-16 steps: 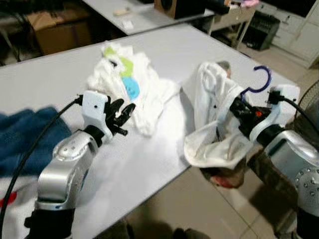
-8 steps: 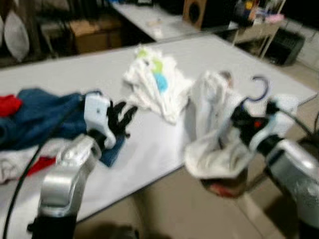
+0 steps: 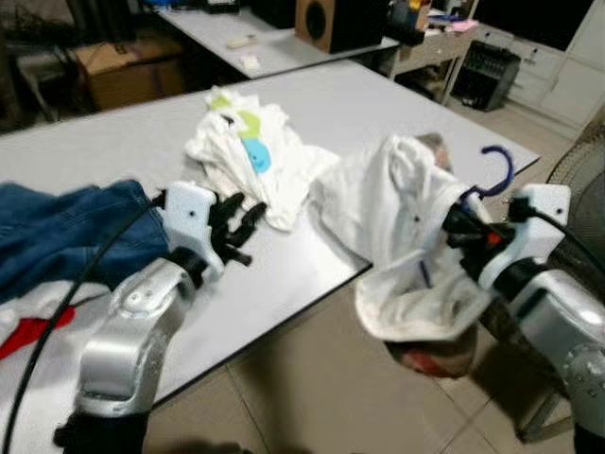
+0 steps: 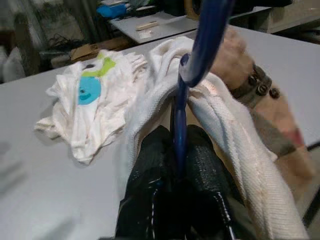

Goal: Hang hanger

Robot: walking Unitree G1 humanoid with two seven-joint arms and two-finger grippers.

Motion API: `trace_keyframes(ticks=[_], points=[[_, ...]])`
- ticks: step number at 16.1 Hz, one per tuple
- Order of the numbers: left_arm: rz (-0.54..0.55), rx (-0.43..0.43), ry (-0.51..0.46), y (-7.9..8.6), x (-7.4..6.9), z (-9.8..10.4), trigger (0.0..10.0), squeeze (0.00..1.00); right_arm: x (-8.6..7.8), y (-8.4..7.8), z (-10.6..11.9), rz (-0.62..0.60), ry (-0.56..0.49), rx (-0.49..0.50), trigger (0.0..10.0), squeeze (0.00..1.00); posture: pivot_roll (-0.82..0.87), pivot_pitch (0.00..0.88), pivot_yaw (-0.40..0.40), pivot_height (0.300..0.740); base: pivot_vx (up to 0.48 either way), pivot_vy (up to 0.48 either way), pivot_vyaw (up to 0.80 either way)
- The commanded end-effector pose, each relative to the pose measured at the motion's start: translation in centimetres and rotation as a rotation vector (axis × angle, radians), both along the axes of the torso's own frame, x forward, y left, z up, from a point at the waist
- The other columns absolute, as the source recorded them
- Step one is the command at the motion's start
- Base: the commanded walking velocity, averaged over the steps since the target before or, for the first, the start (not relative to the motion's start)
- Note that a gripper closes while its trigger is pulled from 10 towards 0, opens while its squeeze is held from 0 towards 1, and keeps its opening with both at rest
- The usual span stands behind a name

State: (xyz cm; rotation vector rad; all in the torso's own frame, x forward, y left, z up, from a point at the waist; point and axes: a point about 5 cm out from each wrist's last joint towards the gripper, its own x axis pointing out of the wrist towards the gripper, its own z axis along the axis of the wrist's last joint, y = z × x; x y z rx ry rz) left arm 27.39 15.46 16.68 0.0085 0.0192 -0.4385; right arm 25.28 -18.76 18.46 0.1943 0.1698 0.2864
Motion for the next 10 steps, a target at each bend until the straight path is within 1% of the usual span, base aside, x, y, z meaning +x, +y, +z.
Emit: trace_keyframes(ticks=[1,5,7,10], points=[[0.01,0.007,-0.003,0.0,-0.1,0.0,10.0,0.0,-0.2,-0.1,0.6,0.024,-0.029,-0.012,10.0,0.0,0.01,0.0,-0.054,0.74,0.0,-0.304,0.0],[0.028,0.016,-0.005,0.5,-0.4,-0.1,10.0,0.0,-1.0,1.1,-0.1,0.18,0.003,-0.041,10.0,0.0,0.02,0.0,-0.066,0.74,0.0,-0.307,0.8],[0.03,0.018,-0.005,0.6,-0.6,-0.1,10.0,0.0,-1.4,1.5,-0.3,0.229,0.012,-0.041,10.0,0.0,0.03,0.0,-0.073,0.74,0.0,-0.304,0.8],[0.024,0.019,-0.005,0.6,-1.0,-0.2,10.0,0.0,-2.2,1.7,-0.6,0.308,0.037,-0.055,10.0,0.0,0.04,0.0,-0.08,0.74,0.0,-0.307,0.8]])
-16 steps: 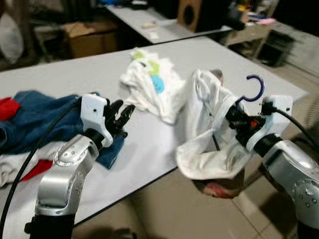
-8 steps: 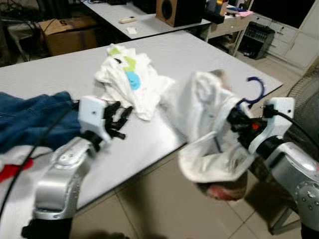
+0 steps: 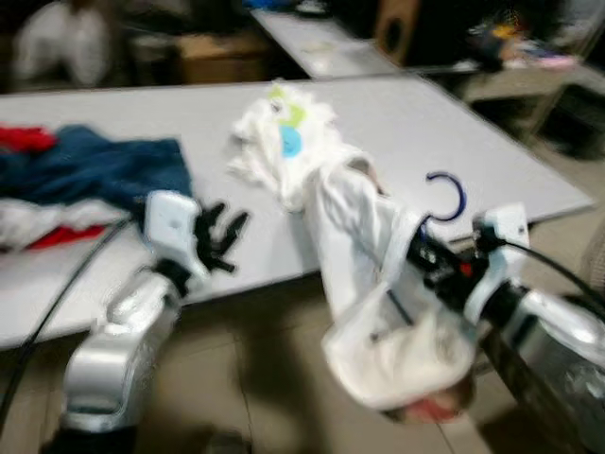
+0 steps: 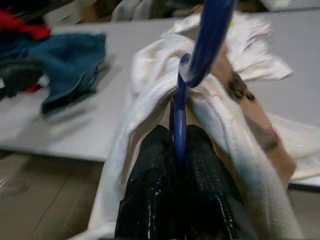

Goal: Hang hanger

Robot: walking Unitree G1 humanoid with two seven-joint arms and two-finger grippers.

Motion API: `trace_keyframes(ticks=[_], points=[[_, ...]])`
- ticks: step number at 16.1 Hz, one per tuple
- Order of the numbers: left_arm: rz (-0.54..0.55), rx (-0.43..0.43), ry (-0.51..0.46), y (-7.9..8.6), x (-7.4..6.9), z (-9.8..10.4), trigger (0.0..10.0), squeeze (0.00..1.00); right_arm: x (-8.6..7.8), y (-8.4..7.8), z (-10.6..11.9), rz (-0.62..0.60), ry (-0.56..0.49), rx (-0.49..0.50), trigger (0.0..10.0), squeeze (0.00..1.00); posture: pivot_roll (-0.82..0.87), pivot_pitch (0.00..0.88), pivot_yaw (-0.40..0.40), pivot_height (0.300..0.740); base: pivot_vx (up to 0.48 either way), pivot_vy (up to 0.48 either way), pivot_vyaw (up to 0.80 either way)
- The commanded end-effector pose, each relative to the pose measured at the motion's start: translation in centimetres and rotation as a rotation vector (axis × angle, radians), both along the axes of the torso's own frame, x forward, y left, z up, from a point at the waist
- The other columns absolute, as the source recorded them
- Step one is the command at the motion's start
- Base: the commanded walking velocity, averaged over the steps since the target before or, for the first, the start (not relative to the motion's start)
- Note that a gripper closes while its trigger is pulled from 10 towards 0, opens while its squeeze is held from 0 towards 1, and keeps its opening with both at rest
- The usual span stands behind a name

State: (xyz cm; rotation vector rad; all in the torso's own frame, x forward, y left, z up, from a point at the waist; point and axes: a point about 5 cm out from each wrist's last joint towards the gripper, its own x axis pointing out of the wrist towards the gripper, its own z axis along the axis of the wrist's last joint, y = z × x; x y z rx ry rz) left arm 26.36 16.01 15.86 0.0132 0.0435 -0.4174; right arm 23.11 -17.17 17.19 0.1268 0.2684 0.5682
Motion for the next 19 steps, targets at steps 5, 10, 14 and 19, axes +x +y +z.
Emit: trace_keyframes(ticks=[5,10,14,19], points=[[0.002,0.035,-0.003,0.6,-0.6,0.0,10.0,0.0,-1.8,0.3,0.3,0.186,0.013,-0.032,10.0,0.0,0.04,0.0,-0.088,0.74,0.0,-0.305,0.8],[0.031,0.057,0.001,1.4,-0.8,-0.1,10.0,0.0,-2.0,0.4,0.5,0.251,-0.008,-0.005,10.0,0.0,0.06,0.0,-0.098,0.74,0.0,-0.307,0.8],[0.012,0.082,-0.002,1.7,-1.0,0.2,10.0,0.0,-2.5,1.3,0.2,0.314,-0.033,0.046,10.0,0.0,0.07,0.0,-0.08,0.74,0.0,-0.307,0.8],[-0.027,0.116,-0.007,1.9,-0.4,0.7,10.0,0.0,-2.8,1.8,-0.4,0.306,-0.046,0.072,10.0,0.0,0.05,0.0,-0.036,0.74,0.0,-0.307,0.8]])
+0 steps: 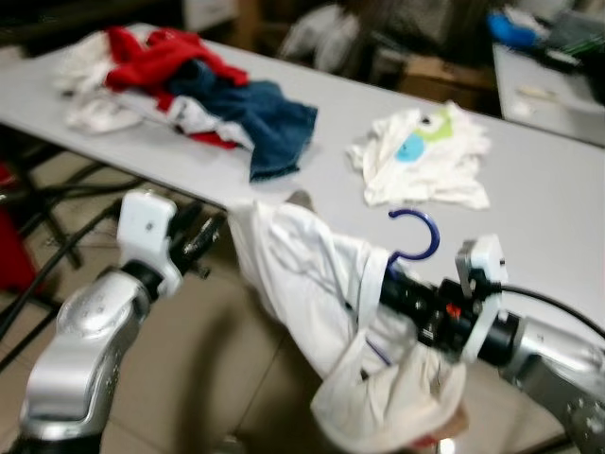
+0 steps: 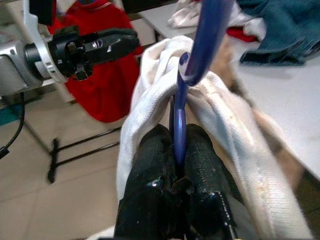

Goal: Hang hanger

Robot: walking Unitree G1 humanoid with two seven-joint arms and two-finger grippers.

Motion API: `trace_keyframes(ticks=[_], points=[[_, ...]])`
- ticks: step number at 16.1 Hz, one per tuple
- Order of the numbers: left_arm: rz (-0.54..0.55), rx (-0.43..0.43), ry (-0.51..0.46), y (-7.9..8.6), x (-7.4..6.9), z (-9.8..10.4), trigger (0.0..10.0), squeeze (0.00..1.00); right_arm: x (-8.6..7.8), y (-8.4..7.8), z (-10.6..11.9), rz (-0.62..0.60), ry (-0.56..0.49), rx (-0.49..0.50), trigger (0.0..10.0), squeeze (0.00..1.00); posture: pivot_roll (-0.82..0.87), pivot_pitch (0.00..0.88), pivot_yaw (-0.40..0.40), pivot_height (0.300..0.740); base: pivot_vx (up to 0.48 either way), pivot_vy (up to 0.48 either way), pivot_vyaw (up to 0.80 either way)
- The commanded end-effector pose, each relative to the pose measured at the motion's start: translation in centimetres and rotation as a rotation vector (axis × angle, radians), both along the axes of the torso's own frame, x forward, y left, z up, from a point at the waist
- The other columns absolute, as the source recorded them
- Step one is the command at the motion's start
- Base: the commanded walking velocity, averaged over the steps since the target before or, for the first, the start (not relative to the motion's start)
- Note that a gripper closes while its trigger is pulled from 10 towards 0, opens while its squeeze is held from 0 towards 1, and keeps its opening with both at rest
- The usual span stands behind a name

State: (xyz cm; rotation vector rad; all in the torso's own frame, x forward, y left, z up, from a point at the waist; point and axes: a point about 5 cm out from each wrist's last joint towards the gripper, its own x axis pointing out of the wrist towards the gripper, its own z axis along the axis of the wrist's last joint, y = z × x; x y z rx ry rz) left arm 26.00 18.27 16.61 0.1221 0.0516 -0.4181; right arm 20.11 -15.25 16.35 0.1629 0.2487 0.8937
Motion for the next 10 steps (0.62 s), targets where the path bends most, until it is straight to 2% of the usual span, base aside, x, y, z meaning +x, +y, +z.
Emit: trace_keyframes(ticks=[1,7,10], points=[[-0.04,0.013,0.012,-0.6,0.2,-0.1,10.0,0.0,0.0,-0.1,0.2,-0.031,-0.031,-0.005,10.0,0.0,0.04,0.0,-0.019,0.74,0.0,-0.307,0.8],[-0.127,0.036,0.014,-1.5,1.5,0.4,10.0,0.0,0.0,0.6,0.1,-0.13,-0.081,0.036,10.0,0.0,0.02,0.0,0.083,0.74,0.0,-0.294,0.8],[-0.149,0.035,0.018,-1.7,1.8,0.6,10.0,0.0,0.1,1.0,0.0,-0.138,-0.097,0.039,10.0,0.0,0.02,0.0,0.094,0.74,0.0,-0.277,0.8]])
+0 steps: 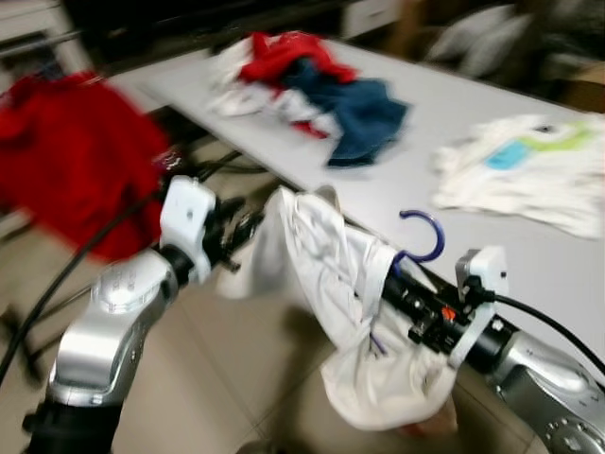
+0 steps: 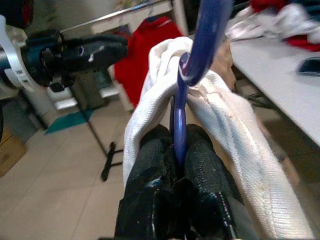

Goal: Hang hanger

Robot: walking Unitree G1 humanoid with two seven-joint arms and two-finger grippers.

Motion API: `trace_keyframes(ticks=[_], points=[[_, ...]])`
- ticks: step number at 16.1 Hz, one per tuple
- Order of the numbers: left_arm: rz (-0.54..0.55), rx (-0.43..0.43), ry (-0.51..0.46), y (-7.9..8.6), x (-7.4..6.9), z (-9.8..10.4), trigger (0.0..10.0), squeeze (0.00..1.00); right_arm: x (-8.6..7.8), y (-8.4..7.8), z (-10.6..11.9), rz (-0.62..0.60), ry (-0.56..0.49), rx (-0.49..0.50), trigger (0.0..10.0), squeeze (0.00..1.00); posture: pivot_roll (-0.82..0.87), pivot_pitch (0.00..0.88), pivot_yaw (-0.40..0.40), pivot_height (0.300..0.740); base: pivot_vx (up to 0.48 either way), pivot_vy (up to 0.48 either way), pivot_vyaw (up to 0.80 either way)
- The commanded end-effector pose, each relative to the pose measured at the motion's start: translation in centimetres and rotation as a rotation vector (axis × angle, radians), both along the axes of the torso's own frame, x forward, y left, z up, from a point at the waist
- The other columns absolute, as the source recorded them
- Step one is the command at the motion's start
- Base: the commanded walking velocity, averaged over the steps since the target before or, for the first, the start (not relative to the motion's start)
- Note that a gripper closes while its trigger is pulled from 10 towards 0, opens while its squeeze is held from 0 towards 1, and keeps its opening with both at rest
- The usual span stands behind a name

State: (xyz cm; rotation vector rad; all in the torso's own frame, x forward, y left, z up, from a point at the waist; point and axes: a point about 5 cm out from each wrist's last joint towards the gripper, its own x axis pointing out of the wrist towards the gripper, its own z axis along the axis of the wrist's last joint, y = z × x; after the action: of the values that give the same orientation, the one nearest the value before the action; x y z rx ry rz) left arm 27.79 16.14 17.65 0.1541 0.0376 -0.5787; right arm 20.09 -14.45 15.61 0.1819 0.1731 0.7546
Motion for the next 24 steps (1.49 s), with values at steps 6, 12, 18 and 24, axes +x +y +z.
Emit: trace_keyframes(ticks=[6,12,18,24], points=[[0.054,-0.034,0.066,1.1,-0.4,-1.2,10.0,0.0,1.9,0.0,0.0,-0.033,-0.055,-0.039,10.0,0.0,0.05,0.0,0.04,0.74,0.0,0.32,0.4],[0.095,0.024,0.029,1.1,-1.2,-1.7,10.0,0.0,4.1,0.6,-1.3,-0.087,-0.125,-0.204,10.0,0.0,0.06,0.0,0.0,0.74,0.0,0.057,0.0],[0.095,-0.025,0.084,0.2,-1.1,-2.3,10.0,0.0,6.5,1.9,-1.6,-0.065,-0.142,-0.161,10.0,0.0,0.09,0.0,-0.017,0.74,0.0,0.0,0.63],[0.109,0.063,0.01,0.1,-0.3,-2.0,10.0,0.0,7.2,3.2,-1.8,-0.068,-0.163,-0.136,10.0,0.0,0.07,0.0,-0.006,0.74,0.0,-0.184,0.8]])
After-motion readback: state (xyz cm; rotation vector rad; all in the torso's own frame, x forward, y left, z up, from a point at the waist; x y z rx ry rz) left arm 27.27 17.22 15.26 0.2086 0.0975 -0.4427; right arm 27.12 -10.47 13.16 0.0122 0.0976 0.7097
